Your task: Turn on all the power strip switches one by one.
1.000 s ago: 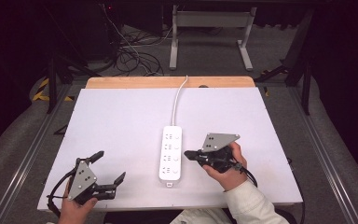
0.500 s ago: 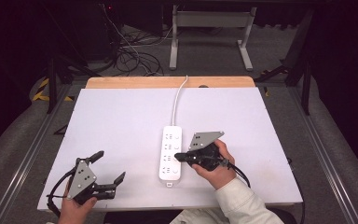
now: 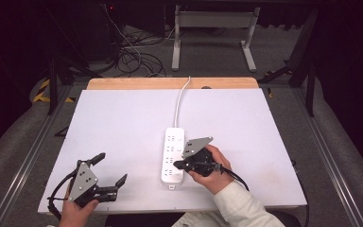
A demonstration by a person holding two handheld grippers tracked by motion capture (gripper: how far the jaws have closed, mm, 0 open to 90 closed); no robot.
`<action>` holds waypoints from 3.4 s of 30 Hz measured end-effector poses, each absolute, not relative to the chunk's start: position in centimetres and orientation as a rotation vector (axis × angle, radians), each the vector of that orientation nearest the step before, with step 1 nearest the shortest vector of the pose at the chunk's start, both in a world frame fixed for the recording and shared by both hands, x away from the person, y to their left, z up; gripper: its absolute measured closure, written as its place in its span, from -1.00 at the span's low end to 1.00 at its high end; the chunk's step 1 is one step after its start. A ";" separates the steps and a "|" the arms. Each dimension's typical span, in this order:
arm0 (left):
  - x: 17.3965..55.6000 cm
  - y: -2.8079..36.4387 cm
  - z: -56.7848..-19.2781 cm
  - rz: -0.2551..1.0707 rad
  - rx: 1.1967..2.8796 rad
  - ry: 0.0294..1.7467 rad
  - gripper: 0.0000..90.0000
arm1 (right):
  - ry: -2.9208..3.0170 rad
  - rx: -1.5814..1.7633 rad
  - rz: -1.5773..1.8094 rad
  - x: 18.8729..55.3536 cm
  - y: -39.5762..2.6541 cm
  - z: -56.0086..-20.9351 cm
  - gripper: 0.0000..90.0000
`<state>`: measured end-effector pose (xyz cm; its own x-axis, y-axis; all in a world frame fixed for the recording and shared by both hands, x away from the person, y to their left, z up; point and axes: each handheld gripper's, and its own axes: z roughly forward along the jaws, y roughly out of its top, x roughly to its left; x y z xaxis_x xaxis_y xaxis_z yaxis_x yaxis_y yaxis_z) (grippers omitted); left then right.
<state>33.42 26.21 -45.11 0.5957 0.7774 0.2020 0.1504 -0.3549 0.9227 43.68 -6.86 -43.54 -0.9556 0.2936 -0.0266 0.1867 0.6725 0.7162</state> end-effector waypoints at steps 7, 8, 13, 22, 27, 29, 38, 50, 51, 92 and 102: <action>33.4 26.1 -45.2 0.793 1.840 0.757 -0.84 | 2.806 0.393 1.069 43.9 -6.2 -44.4 1.00; 33.4 26.1 -45.2 0.793 1.840 0.757 -0.84 | 2.806 0.393 1.069 43.9 -6.2 -44.4 1.00; 33.5 26.1 -45.2 0.794 1.842 0.759 -0.84 | 2.824 0.379 1.048 43.8 -6.1 -44.4 1.00; 33.5 26.2 -45.2 0.803 1.850 0.757 -0.84 | 2.834 0.359 0.992 43.5 -5.7 -44.6 1.00; 33.5 26.1 -45.2 0.797 1.844 0.764 -0.84 | 2.829 0.363 0.984 43.5 -5.7 -44.6 1.00; 33.5 26.1 -45.2 0.803 1.849 0.760 -0.84 | 2.829 0.364 0.980 43.4 -5.7 -44.7 1.00; 33.5 26.1 -45.2 0.805 1.855 0.757 -0.84 | 2.821 0.365 0.953 43.2 -5.5 -44.7 1.00; 33.5 26.0 -45.2 0.809 1.858 0.757 -0.84 | 2.835 0.387 0.957 43.3 -5.4 -44.9 1.00; 33.5 26.0 -45.2 0.810 1.858 0.757 -0.84 | 2.836 0.388 0.957 43.4 -5.4 -44.9 1.00; 33.5 26.1 -45.2 0.812 1.856 0.759 -0.84 | 2.634 0.432 1.181 44.3 -6.7 -42.8 1.00; 33.5 26.1 -45.2 0.810 1.856 0.758 -0.84 | 2.674 0.509 1.115 46.0 -6.1 -44.6 1.00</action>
<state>33.46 26.08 -45.21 0.5902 0.7795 0.2100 0.1575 -0.3664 0.9170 46.00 -6.09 -44.65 -0.9208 0.3867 -0.0509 0.2359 0.6561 0.7169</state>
